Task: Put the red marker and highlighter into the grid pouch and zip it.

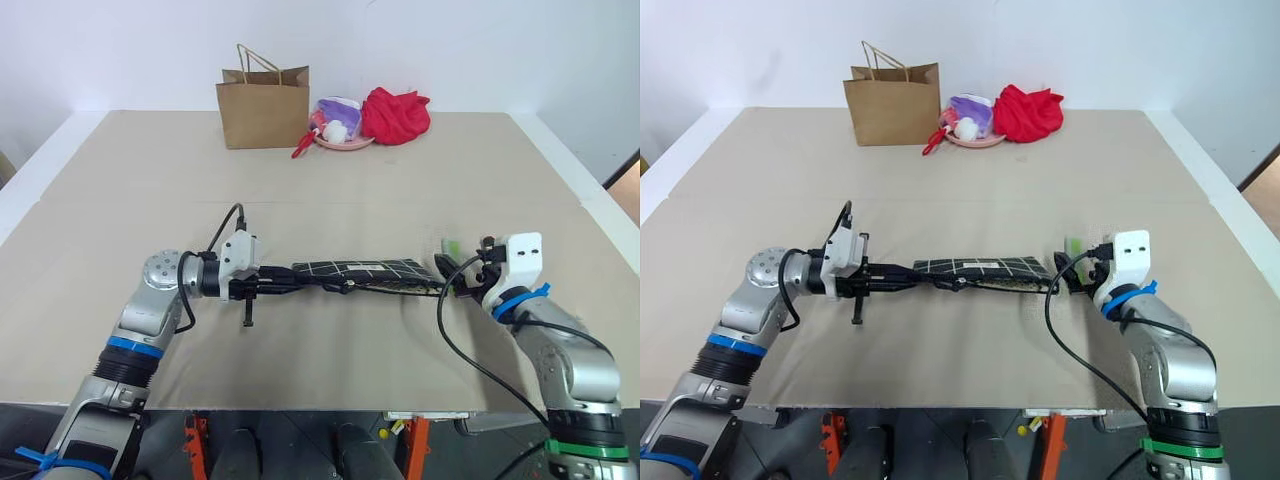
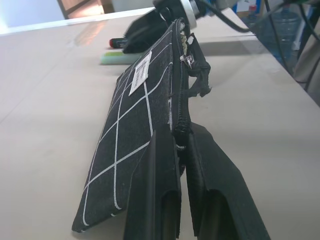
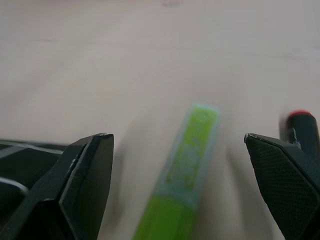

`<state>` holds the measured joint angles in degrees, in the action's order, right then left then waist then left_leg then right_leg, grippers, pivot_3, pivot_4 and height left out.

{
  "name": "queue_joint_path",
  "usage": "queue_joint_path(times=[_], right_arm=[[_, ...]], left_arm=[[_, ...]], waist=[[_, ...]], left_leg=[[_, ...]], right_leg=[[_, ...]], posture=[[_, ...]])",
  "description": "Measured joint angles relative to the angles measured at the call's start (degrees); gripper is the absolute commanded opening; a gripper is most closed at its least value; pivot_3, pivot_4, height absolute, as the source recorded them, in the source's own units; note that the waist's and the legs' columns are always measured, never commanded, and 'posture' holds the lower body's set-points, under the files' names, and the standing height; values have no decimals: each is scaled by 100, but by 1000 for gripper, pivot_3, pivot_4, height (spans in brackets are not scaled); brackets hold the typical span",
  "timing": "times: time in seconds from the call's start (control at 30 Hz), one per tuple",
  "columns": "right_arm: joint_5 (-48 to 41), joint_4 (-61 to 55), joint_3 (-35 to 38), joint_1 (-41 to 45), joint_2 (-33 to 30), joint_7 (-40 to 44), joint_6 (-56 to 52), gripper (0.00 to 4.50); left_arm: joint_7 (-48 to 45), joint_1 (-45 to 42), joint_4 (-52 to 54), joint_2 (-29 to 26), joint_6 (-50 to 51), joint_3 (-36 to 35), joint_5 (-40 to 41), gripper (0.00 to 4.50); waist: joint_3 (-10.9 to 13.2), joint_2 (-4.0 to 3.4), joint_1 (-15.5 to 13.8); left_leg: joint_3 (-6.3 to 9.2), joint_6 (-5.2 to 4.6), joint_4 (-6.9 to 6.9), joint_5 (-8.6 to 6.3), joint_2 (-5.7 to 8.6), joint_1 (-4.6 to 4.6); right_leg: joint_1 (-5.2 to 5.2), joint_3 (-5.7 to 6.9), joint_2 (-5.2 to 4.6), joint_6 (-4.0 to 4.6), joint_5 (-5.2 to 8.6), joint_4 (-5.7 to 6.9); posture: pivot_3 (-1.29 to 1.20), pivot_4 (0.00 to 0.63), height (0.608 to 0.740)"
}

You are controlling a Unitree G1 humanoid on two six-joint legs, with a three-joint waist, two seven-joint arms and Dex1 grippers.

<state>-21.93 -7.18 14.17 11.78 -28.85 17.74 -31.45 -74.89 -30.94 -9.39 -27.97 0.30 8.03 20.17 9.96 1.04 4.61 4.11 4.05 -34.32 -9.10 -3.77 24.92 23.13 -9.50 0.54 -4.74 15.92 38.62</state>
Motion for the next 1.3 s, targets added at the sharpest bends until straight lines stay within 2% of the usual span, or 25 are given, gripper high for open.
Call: queue_joint_path(times=[0.33, 0.47, 0.5, 0.67, 0.9, 1.07, 1.1, 1.23, 1.3], right_arm=[[438, -31, -129, -209, 461, -420, 96, 4483], [511, -79, -135, -213, 704, -601, 69, 3410], [535, -112, -178, -215, 770, -647, 66, 2890], [544, -181, -232, -220, 921, -708, 24, 1097], [434, -210, -177, -233, 812, -479, 7, 1114], [261, -211, -144, -51, -292, 624, 188, 1114], [184, -264, -32, 219, -1058, 1373, 429, 1114], [-646, -598, 277, 571, -1406, 2289, 312, 1114], [-1399, -981, 348, 476, -1701, 2960, -70, 1114]], left_arm=[[65, 21, 54, -217, 4, -186, 22, 0], [75, 28, 107, -207, 4, -186, 22, 0], [81, 29, 118, -198, 4, -184, 21, 0], [115, 69, 160, -178, 7, -175, 22, 0], [71, 75, 159, -175, 8, -170, 22, 0], [-9, 75, 148, -178, 8, -162, 23, 0], [-55, 75, 143, -179, 7, -160, 23, 0], [-84, 68, 136, -173, 7, -141, 23, 0], [-97, 59, 113, -165, 6, -128, 22, 0]], waist=[[-2, -3, 6], [-3, -2, 8], [-3, -1, 8], [-9, 9, 7], [-13, 16, 5], [6, -13, -1], [7, -14, 0], [7, -12, 25], [7, -12, 9]], left_leg=[[0, 0, 1, 0, 0, -3], [0, 0, 1, 0, -1, -18], [0, 0, 0, 0, -1, -24], [0, 2, -4, 2, -1, -27], [0, 2, -2, 2, -1, -25], [-2, 2, -1, 1, 6, -16], [-2, -1, 3, 0, 5, -18], [0, -7, 17, -4, 3, -26], [0, -7, 18, -4, 3, -21]], right_leg=[[-2, 0, 0, 2, 2, 1], [-12, 0, 1, 4, -1, 4], [-19, 0, 1, 6, -1, 5], [-26, 0, 0, 18, 6, 5], [-24, 0, 0, 14, 5, 5], [-14, -2, -4, 0, 4, 4], [-13, -1, -3, 1, 6, 5], [-15, 0, 2, 7, 15, 9], [-15, 0, -1, 4, 20, 8]], posture=[[0, 150, 740], [0, 150, 740], [0, 150, 740], [0, 150, 740], [0, 150, 740], [0, 150, 740], [0, 150, 740], [0, 150, 740], [0, 150, 740]])
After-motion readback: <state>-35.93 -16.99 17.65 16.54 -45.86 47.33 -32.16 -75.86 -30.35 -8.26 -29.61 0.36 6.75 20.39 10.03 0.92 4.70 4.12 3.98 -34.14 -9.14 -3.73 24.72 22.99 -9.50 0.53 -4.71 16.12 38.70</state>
